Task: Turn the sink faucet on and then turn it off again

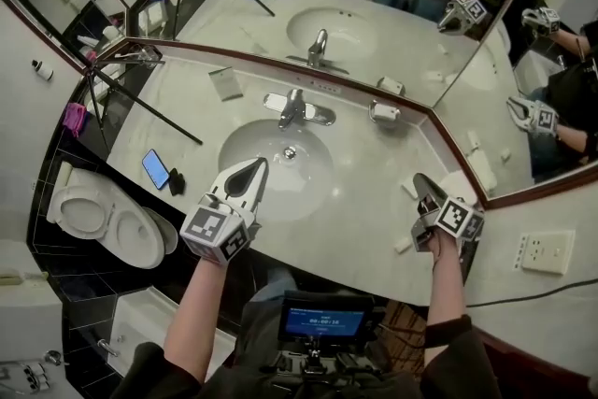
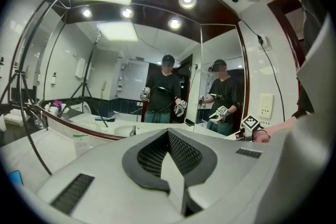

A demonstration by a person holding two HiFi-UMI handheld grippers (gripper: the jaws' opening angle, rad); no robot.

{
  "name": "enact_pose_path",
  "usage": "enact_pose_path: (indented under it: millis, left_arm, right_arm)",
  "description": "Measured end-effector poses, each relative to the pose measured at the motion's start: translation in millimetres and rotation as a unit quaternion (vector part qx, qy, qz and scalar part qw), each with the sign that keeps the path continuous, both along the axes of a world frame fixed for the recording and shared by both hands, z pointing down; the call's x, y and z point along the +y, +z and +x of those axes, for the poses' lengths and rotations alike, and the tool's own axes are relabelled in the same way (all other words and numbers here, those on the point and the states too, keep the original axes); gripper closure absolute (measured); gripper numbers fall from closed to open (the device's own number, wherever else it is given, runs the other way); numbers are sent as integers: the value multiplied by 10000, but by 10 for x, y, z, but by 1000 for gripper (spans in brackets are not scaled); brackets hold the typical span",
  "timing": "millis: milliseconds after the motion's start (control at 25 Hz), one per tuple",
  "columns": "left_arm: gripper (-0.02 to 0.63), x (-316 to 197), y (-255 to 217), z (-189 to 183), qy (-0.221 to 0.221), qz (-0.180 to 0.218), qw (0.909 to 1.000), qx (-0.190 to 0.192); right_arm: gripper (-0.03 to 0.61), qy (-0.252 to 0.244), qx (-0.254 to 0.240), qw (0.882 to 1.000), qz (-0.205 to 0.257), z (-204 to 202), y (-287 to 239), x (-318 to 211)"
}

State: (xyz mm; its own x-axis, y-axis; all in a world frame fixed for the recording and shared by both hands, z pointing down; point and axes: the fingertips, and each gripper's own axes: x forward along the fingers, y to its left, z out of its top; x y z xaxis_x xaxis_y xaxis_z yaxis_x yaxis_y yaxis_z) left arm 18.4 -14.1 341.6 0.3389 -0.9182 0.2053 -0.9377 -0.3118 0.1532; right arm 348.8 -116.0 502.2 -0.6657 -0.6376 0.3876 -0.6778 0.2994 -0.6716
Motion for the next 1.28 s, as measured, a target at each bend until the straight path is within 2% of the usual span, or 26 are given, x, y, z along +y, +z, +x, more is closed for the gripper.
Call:
enact_pose_path:
  millis: [120,200,240,320,400,560,640,760,800,880,960,1040,1280]
  left_arm:
    - [614,8,42,-51,-92,-25,10000,-20]
    - [614,20,59,-115,-186,-43,9998,-37]
    - [614,27,66,-151,-236,-50,9997,-47]
    - [614,46,95,-219,-337,-69,9994,-74]
    - [614,59,150,-271,-430,-95,9990,-94]
    - [614,108,265,-376,-598,-137,9980,-129]
    - [614,155,319,-427,-666,-159,9976,-119]
    - [614,178,427,-465,-715,-195,9972,-89]
    - [614,172,467,-472,-720,-201,9972,-79]
    - [614,155,547,-481,-732,-222,9971,-52]
    - [614,135,618,-492,-751,-246,9969,-42]
    - [614,116,679,-512,-779,-250,9966,-45]
    - [614,42,831,-654,-956,-256,9951,50]
  right_arm:
    - [480,-651,465,9959,413,-396,-88,-203]
    - [466,-1189,985,9849,785,-704,-76,-311]
    - [455,-1501,1299,9749,1005,-867,-47,-357]
    - [435,-2155,1919,9456,1503,-1205,40,-446]
    - [420,-2754,2407,9101,1946,-1539,160,-527]
    - [408,-3581,3114,8391,2659,-2216,341,-622]
    - [373,-3892,3542,7927,3078,-2529,432,-645]
    - [371,-4187,4121,7179,3735,-2926,628,-730]
    - [371,-4226,4260,6976,3915,-3044,686,-768]
    - [371,-4244,4485,6641,4215,-3254,775,-851]
    - [371,-4230,4682,6368,4430,-3424,854,-945]
    - [373,-4207,4864,6146,4569,-3555,931,-1045]
    - [373,-4174,5124,5764,4806,-3860,1137,-1347]
